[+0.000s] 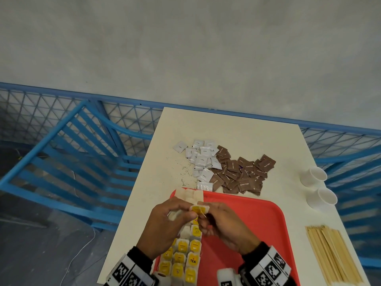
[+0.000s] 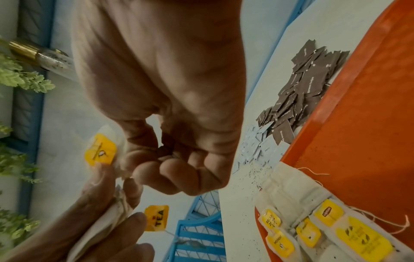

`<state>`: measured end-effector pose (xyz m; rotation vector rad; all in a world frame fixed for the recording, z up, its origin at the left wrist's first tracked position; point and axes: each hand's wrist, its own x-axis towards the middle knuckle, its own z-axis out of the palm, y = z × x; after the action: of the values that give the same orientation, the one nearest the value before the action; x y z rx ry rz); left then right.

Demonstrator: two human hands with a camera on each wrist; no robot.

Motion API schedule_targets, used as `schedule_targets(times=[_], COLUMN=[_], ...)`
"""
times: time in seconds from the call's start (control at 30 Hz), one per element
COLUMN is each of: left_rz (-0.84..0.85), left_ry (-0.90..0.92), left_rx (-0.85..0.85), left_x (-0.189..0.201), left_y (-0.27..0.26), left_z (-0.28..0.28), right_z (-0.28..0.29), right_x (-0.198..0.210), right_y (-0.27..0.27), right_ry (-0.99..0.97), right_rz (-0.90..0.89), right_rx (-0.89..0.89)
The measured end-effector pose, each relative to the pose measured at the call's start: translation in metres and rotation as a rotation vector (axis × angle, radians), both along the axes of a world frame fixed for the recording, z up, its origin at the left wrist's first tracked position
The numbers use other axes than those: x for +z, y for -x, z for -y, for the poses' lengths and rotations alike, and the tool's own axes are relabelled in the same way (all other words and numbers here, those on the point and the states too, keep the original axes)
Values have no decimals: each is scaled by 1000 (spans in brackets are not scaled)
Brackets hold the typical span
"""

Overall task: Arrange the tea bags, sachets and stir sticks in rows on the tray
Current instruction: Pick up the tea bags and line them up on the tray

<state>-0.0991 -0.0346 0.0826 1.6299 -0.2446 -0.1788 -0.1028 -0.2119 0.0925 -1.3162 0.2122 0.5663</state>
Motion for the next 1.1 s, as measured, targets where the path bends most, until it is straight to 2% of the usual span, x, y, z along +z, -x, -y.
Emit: schedule_targets(times=[0.1,0.17,0.27,0.33,0.4,0.53,0.67,0.8,0.9,1.0,1.1], left_rz=[27,31,-6,-48,-72,-129,-194,-223,-276,-314,-342], left_ry=[-59,-126,-169,-163,-160,-116,-110,-219,-222,-229,-245], left_rx=[75,99,50,30,5,-27,78,180,223,233,236], left_x=[-5,-9,-6,-1,4,14,11,-6,-16,-22,-25], left_y=[-3,-8,-16,-19,-20,-26,-30,-22,-9,0,5], left_z=[-4,-10,-17,-18,-20,-26,-37,-60,-80,-96,-104], right_z=[0,4,7,2,-2,-12,-24,-23,-25,-32,-36], right_x=[-2,-4,-1,3,7,12,3,-46,-92,-118,-128], right_y=[1,1,-3,-8,-13,-23,-29,-33,-35,-39,-43], right_ry=[62,168,337,412,390,330,362,545,714,766,791], right_rz=[14,157,425,504,524,514,492,247,66,5,2], right_rx=[8,-34,-58,-44,-95,-89,-54,-92,-33,7,12])
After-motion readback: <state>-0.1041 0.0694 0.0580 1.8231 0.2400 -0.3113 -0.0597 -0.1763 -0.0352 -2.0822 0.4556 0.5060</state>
